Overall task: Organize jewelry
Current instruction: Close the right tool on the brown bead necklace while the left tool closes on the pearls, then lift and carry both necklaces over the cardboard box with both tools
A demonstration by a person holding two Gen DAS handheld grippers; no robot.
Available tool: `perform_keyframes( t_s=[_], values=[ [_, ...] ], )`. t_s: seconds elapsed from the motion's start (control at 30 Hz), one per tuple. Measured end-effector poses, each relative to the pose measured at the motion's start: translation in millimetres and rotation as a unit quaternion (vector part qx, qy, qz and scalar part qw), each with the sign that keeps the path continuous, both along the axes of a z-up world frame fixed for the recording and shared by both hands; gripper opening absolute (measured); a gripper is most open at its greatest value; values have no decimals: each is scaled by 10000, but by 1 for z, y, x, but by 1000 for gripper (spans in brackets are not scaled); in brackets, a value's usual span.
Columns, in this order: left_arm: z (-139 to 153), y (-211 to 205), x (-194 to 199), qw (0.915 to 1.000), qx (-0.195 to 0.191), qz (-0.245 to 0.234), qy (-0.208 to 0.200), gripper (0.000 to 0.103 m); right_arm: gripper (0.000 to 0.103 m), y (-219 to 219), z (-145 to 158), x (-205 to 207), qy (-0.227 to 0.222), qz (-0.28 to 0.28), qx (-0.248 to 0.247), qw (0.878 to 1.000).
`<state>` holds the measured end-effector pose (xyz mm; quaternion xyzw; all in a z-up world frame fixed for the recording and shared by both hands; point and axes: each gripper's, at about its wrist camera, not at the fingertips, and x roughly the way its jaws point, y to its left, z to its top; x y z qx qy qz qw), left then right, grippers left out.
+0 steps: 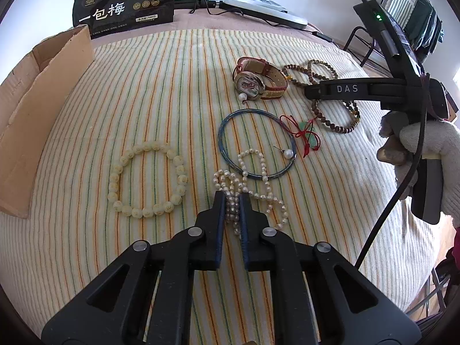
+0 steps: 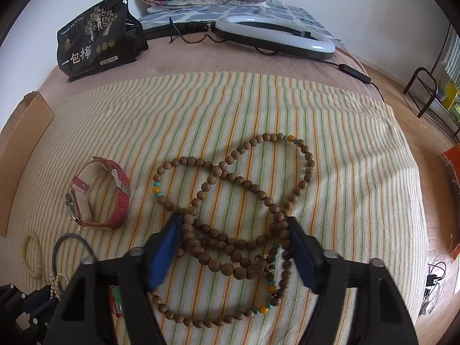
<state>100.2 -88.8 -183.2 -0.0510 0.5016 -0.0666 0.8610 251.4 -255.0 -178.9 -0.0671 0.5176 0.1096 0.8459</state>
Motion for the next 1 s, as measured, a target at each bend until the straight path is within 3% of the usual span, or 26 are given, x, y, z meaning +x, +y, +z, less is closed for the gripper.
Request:
perform_keyframes(
  t_s=[0.03, 0.13, 0.2, 0.43, 1.0],
  values=[
    [0, 1, 0, 10000, -27, 8, 11, 7, 43, 0, 1, -1, -9, 35, 3, 10000],
    [1, 3, -1, 9999, -133, 30, 36, 6, 17, -3, 4, -3, -3, 87, 29, 10000],
    [2, 4, -4, 9998, -176, 7, 44, 6, 11, -7, 6, -5, 16, 90, 105, 9999],
    [12, 8, -13, 9995, -317, 2, -34, 4, 10, -11, 20, -21, -123, 165, 231, 9995],
    [85, 24, -41, 9958, -491, -62, -772, 1, 10, -8, 123, -66, -1248, 247, 505, 9906]
  ],
)
